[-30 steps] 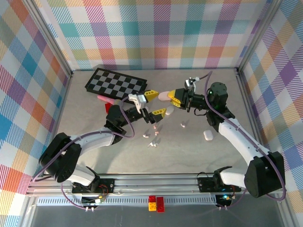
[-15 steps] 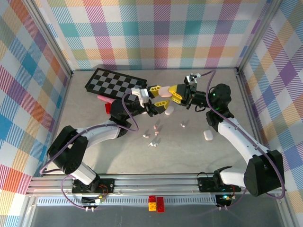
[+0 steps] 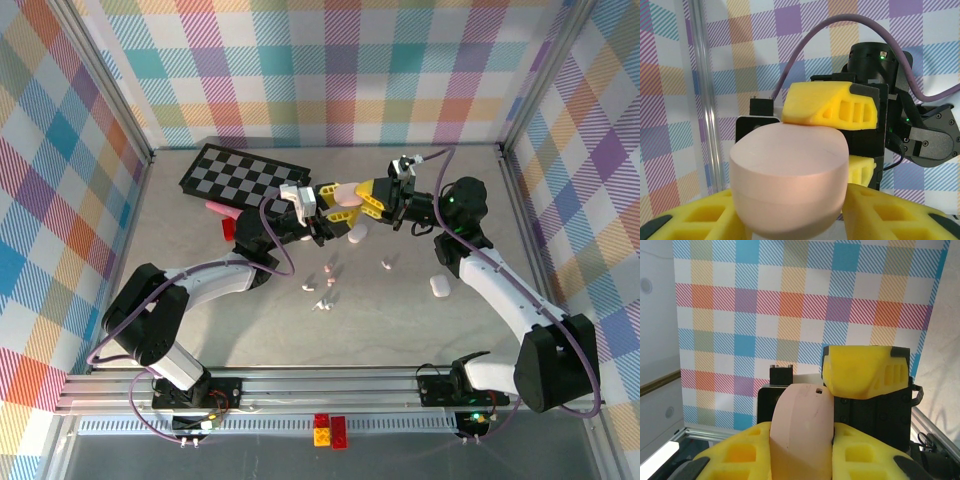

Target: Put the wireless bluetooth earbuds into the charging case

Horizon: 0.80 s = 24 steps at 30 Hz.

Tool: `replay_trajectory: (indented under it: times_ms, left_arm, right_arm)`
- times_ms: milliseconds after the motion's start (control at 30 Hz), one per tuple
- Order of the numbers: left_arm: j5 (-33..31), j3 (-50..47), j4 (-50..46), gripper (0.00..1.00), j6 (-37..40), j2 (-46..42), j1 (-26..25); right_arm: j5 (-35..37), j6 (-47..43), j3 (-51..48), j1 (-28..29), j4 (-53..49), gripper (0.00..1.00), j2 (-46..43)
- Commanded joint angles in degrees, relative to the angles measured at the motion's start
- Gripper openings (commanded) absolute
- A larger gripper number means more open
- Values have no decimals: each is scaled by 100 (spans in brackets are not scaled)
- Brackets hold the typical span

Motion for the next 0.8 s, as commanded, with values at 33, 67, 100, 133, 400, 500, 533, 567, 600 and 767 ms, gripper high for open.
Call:
replay_trajectory:
  times_ms: [33, 67, 100, 133, 400, 500, 533, 567, 600, 767]
  left_arm:
    - [141, 192, 347, 46, 19, -118, -15]
    - [147, 199, 352, 46, 19, -124, -16]
    - [148, 199, 346, 47, 19, -132, -21]
    - [139, 197, 345, 48, 19, -138, -14]
    - [224, 211, 341, 49, 19, -164, -18]
    - [243, 216, 336, 48, 18, -160, -13]
    - [252, 218, 321, 47, 19, -160, -18]
    - [261, 225, 319, 46, 19, -151, -16]
    - [278, 228, 310, 44, 19, -151, -15]
    - [324, 260, 306, 36, 6, -133, -14]
  right_arm:
    - [-35, -48, -2, 0, 119, 0, 35]
    - [-41, -92, 6, -2, 61, 0, 22]
    - [-38, -131, 0, -2, 4, 0, 9]
    - [-39, -173, 5, -2, -52, 0, -8]
    - [29, -480, -20, -26, -482, 0, -163]
    - [39, -417, -28, -29, -384, 0, -140]
    - [34, -408, -27, -30, -370, 0, -137]
    - [25, -412, -22, -27, -365, 0, -131]
    - [21, -408, -26, -18, -363, 0, -132]
    - [-1, -434, -31, -33, -391, 0, -110]
